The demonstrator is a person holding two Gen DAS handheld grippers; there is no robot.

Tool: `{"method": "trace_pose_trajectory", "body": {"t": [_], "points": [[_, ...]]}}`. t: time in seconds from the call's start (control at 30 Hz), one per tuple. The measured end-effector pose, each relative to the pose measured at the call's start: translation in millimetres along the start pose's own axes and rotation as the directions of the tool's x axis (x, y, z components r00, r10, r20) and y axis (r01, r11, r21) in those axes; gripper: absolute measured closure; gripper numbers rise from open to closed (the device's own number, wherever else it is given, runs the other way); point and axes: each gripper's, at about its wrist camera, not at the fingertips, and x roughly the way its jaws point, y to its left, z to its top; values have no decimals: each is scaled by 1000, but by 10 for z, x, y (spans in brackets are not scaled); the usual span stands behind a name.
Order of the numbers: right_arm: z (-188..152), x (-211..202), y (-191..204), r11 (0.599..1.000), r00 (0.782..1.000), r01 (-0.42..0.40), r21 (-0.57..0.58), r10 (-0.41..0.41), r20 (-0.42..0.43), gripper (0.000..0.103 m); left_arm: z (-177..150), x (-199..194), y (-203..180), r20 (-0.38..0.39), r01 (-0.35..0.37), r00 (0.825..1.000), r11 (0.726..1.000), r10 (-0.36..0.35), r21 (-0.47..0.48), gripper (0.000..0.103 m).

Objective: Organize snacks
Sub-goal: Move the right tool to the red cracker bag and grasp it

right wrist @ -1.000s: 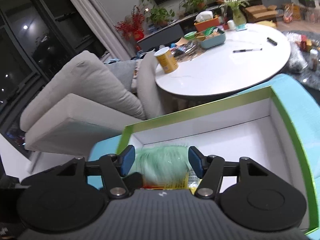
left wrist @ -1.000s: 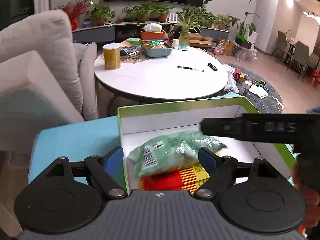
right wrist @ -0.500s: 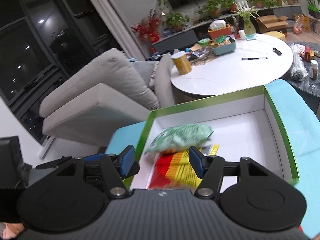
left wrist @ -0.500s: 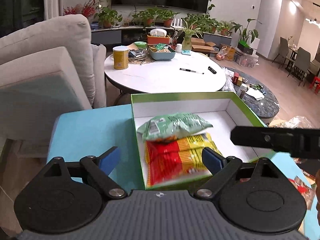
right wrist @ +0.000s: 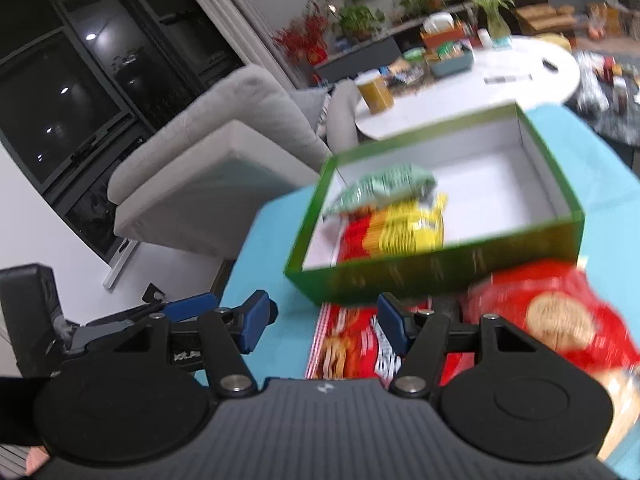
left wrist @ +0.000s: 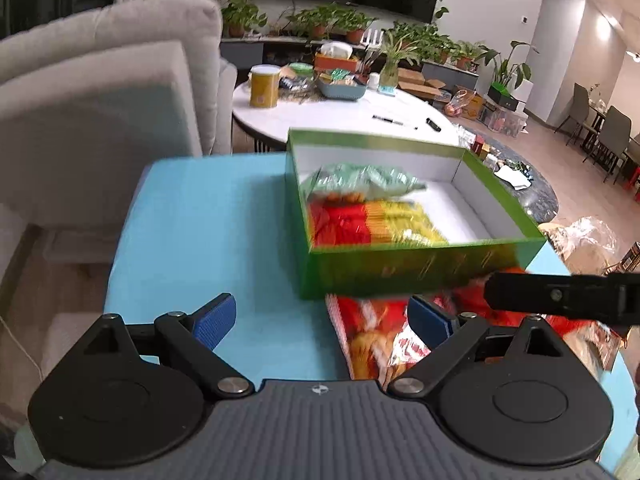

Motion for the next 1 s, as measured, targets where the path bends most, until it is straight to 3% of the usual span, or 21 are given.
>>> {"method": "trace_pose_trajectory", "body": {"t": [0.3,0.53,0.67,0.8,1.0], "points": [[-289,444,-23,986,985,150,77,-142,-98,10,-283,50,123,-53,17,998,999,-18,-31,11],[-356,470,-5,948,947,319,10,-318,-41,10,-329,166,-9,-70,56,996,998,-55,4,11],[-292,498,-146,957,957,284,63,-279,-78,10,-348,265,-111,-92,67,994,997,-62,44,11],[-247,554,-165,965,964,252,76,-243,-112,1,-364,360,-169,-120,83,990,995,-75,59,15],[-195,689,-98,967,955,250,51,-237,-178,0,-338,451,-195,-144,86,987,995,-78,49,18]]}}
